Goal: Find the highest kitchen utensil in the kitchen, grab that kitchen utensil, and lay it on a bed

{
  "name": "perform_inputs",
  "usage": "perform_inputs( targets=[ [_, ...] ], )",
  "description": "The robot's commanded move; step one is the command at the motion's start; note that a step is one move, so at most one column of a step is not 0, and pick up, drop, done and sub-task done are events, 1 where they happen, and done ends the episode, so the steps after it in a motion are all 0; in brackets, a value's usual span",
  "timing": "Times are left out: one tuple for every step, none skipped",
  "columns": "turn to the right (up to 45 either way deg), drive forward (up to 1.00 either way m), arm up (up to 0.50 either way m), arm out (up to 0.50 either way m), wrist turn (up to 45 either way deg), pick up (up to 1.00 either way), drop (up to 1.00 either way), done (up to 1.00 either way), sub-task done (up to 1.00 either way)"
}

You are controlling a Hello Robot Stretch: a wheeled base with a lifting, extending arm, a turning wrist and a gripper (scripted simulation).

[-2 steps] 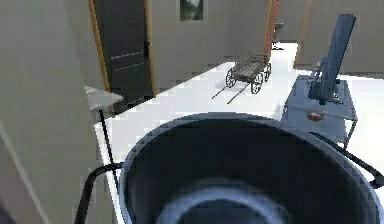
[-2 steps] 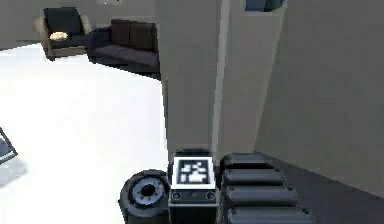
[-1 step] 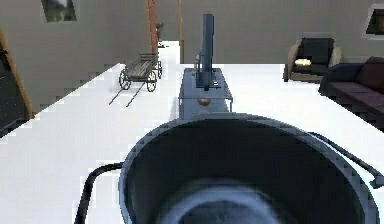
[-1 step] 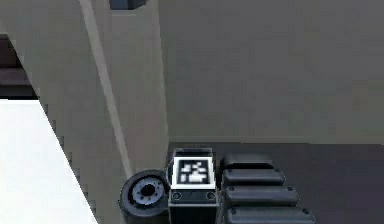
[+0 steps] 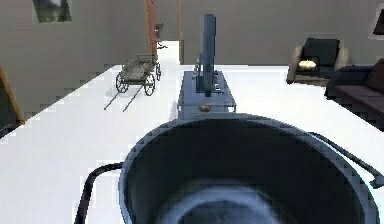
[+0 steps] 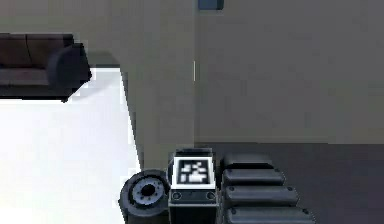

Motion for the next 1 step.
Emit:
perform_inputs(
  targets=[
    [36.0,0.00,0.00,0.00,0.0,0.00,0.00,0.00,0.00]
  ],
)
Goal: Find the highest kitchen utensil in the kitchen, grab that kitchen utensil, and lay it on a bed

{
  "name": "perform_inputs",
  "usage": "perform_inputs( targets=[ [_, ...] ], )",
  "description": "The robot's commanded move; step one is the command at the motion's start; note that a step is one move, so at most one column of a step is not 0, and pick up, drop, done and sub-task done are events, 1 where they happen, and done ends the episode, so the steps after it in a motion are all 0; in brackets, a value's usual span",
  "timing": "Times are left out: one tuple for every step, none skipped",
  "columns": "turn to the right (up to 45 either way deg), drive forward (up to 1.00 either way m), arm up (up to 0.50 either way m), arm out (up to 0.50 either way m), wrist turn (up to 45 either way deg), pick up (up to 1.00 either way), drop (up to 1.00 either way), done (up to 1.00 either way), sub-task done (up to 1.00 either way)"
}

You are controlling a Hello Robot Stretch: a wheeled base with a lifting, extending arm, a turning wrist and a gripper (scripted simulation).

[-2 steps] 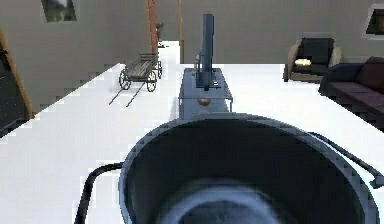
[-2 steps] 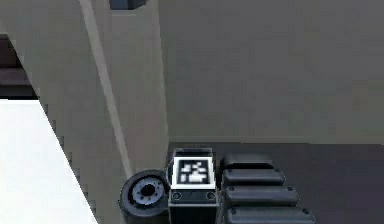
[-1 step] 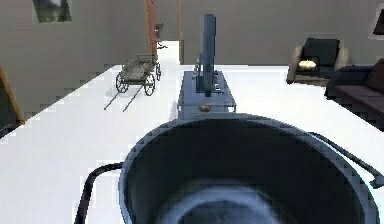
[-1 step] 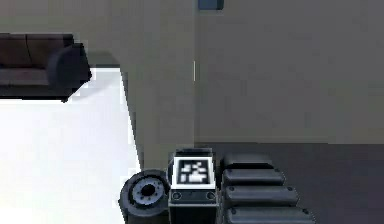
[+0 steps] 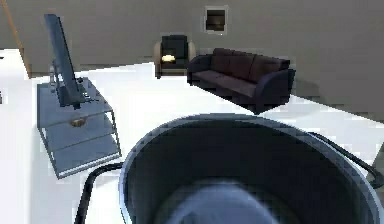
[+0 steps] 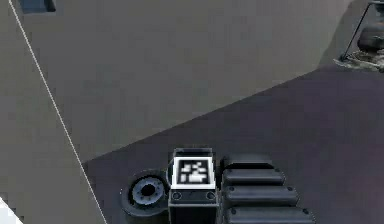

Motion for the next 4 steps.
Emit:
perform_inputs(
  targets=[
    [0.0,0.50,0.00,0.00,0.0,0.00,0.00,0.00,0.00],
    [-36.0,0.00,0.00,0.00,0.0,0.00,0.00,0.00,0.00],
    [0.0,0.25,0.00,0.00,0.0,0.00,0.00,0.00,0.00],
    [45.0,0.00,0.00,0.00,0.0,0.00,0.00,0.00,0.00]
  ],
)
